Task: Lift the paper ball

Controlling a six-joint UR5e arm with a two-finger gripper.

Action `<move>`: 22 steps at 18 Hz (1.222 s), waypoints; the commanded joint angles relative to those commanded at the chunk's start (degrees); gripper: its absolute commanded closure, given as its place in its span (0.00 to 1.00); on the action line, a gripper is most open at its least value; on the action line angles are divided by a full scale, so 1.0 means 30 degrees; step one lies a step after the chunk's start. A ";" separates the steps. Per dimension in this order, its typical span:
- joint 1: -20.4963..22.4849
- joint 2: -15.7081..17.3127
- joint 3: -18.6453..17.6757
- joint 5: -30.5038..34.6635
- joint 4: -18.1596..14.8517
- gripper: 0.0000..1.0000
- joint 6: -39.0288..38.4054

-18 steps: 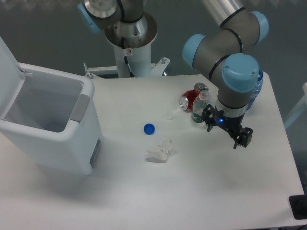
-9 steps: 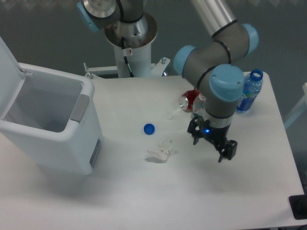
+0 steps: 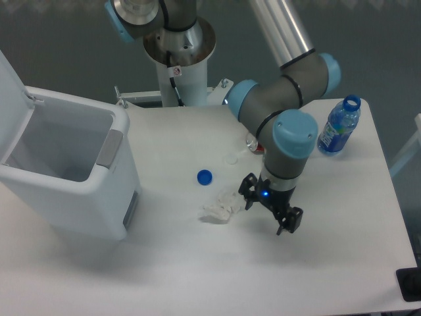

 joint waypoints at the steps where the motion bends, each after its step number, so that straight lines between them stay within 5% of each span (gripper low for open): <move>1: -0.0118 0.0088 -0.0381 0.0554 -0.0029 0.00 -0.0001; 10: -0.0880 0.0792 -0.1966 0.1965 -0.0292 0.08 -0.0059; 11: -0.1055 0.0821 -0.2112 0.2227 -0.0380 0.16 -0.0118; 15: -0.1203 0.0792 -0.2085 0.2668 -0.0381 0.73 -0.0441; 18: -0.1203 0.0821 -0.1792 0.3253 -0.0381 1.00 -0.0528; 22: -0.1232 0.0705 -0.0653 0.3313 -0.0439 1.00 -0.1870</move>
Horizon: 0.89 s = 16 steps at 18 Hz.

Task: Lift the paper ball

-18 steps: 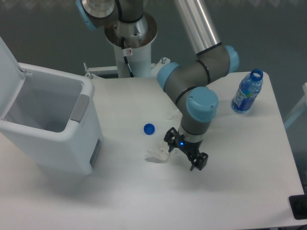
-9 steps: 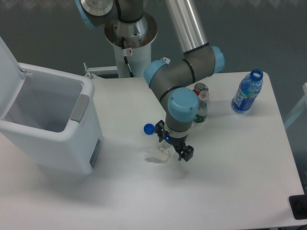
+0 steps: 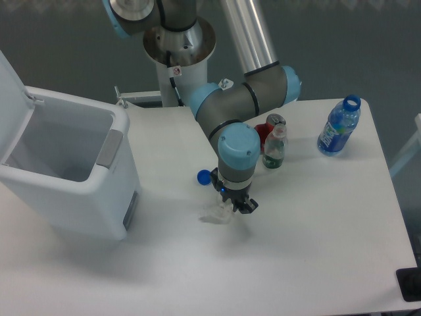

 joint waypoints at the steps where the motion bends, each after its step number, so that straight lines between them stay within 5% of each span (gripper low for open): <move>1: 0.0000 -0.0059 0.0207 0.0000 -0.0001 1.00 -0.0412; 8: 0.0205 0.0087 0.1202 0.0028 -0.0001 1.00 -0.1436; 16: 0.1639 -0.0497 0.6503 -0.0264 -0.3338 1.00 -0.1097</move>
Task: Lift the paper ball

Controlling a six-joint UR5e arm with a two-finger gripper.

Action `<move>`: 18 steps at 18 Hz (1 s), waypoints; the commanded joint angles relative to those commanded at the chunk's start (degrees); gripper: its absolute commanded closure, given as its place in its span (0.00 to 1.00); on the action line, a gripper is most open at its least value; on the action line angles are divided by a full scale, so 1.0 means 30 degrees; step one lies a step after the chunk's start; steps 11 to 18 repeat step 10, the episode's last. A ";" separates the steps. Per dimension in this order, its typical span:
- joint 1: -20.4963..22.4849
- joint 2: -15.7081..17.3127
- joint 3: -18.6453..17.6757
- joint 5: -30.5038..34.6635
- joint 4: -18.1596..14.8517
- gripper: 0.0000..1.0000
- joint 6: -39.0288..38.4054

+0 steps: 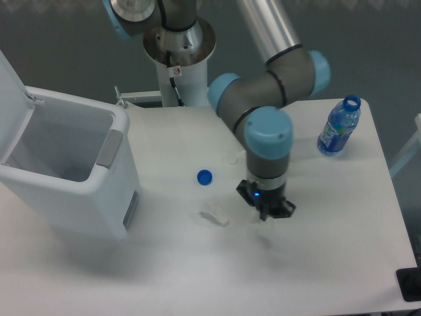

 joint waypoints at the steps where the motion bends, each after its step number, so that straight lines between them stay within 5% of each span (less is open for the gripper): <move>1: 0.0030 -0.0204 0.0701 0.0088 -0.0699 1.00 0.0703; 7: 0.0675 -0.0207 0.2993 0.0205 -0.4189 1.00 0.2549; 18: 0.0792 -0.0119 0.2964 0.0235 -0.4368 1.00 0.2849</move>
